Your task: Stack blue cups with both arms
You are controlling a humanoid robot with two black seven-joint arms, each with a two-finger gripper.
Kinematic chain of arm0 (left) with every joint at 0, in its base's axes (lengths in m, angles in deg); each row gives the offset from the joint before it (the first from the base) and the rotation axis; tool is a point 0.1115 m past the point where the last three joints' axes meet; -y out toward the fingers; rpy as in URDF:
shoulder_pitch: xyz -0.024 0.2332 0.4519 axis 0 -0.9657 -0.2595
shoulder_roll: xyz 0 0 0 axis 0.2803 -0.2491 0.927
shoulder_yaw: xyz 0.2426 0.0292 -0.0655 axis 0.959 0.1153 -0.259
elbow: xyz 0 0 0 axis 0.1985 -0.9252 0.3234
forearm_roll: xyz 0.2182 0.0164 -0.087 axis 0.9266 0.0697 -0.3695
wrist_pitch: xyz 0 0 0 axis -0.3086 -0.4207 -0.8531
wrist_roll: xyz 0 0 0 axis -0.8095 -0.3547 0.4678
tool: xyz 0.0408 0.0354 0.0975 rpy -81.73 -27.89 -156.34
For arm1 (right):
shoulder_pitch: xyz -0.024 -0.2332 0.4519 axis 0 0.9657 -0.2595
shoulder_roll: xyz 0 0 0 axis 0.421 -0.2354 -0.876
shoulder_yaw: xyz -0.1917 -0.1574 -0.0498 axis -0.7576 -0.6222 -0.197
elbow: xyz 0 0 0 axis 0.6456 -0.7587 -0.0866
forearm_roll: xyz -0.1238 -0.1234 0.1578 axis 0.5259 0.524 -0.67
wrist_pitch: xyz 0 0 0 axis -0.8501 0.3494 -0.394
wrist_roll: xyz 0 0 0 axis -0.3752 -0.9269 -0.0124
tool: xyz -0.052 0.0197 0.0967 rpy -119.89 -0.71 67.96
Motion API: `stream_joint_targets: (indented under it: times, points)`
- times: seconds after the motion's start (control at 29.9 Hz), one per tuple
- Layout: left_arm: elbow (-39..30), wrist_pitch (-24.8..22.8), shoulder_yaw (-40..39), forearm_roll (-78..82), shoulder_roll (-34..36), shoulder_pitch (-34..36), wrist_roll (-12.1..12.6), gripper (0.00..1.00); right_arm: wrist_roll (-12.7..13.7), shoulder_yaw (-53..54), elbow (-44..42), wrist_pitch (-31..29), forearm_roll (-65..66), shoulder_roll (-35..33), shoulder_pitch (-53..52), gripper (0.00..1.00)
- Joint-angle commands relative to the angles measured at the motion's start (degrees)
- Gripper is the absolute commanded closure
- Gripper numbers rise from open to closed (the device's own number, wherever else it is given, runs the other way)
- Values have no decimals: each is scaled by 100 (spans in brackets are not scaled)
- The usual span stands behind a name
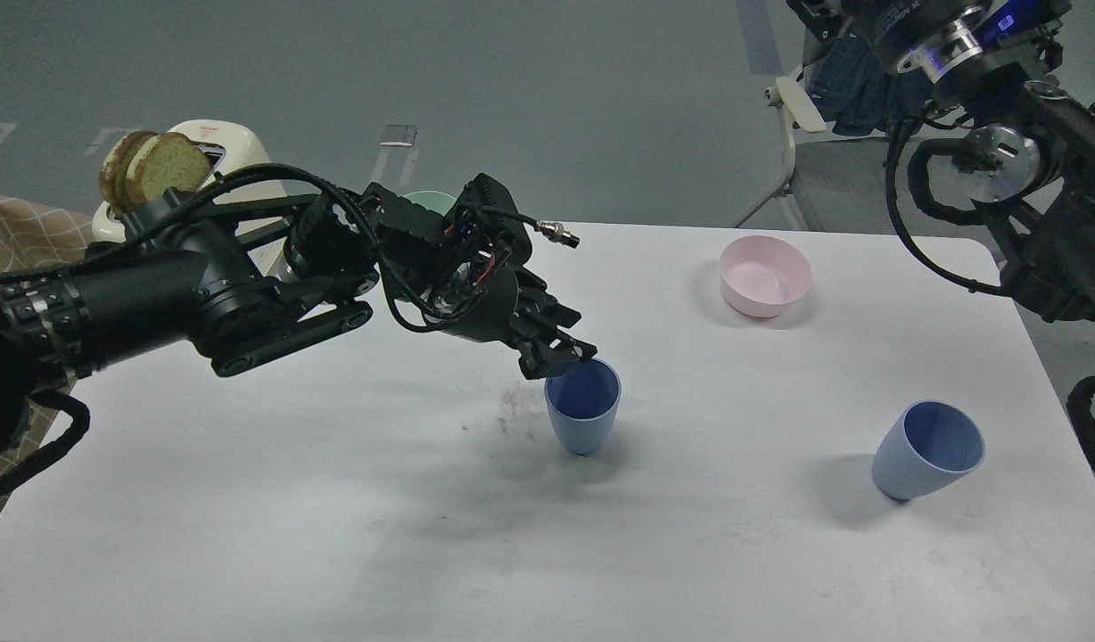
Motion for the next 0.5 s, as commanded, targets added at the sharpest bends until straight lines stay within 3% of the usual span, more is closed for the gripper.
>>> stream_joint_targets:
  times: [0.0, 0.13, 0.37, 0.47]
  points:
    - [24, 42, -279, -868, 235, 310, 1, 8, 0, -799, 466, 0, 151, -634, -80, 0]
    - [331, 60, -824, -1931, 349, 311, 1, 8, 0, -1557, 1564, 0, 1036, -1654, -134, 0]
    - [973, 95, -1133, -3542, 341, 258, 1, 8, 0, -1884, 3113, 0, 3226, -3483, 33, 0]
    - [1254, 402, -1133, -4052, 244, 232, 1, 8, 0, -1963, 3983, 136, 4105, -4415, 217, 0]
